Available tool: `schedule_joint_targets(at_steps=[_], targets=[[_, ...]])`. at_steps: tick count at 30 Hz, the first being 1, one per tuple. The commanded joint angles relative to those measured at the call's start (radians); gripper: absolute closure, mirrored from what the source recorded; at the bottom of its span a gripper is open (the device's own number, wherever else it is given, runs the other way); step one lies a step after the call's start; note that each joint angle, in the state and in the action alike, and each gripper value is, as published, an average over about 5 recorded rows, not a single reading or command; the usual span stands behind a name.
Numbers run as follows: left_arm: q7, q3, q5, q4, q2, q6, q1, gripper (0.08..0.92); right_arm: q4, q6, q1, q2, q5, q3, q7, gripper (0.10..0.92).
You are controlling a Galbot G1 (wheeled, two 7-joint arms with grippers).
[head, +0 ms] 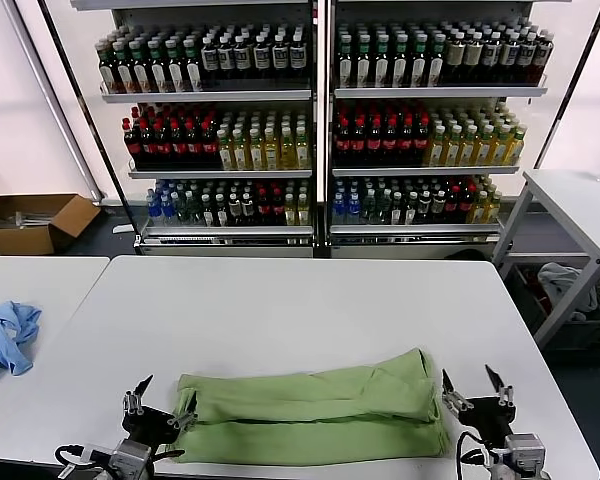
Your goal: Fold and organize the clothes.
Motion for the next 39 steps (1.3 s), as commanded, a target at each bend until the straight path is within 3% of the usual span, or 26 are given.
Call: schedule_joint_targets(at_steps=[1, 5, 11, 18, 39], targets=[[-0.022, -0.006, -0.154, -0.022, -0.107, -0.158, 0.022, 0.183, -0.048, 0.314, -0.047, 0.008, -0.051, 0.087, -0.092, 0.209], [-0.004, 0.005, -0.139, 0.035, -0.147, -0.279, 0.029, 0.178, -0.103, 0.423, -0.044, 0.022, 0.006, 0.118, -0.144, 0.203], [-0.006, 0.025, -0.155, 0.126, -0.184, -0.351, 0.036, 0.177, -0.136, 0.483, -0.069, 0.031, 0.048, 0.186, -0.167, 0.203], [-0.008, 0.035, -0.222, 0.206, -0.208, -0.370, 0.004, 0.177, -0.131, 0.490, -0.085, 0.036, 0.047, 0.215, -0.172, 0.203], [0.014, 0.072, -0.373, 0.230, -0.214, -0.372, 0.016, 0.183, -0.126, 0.480, -0.077, 0.040, 0.039, 0.216, -0.168, 0.203]])
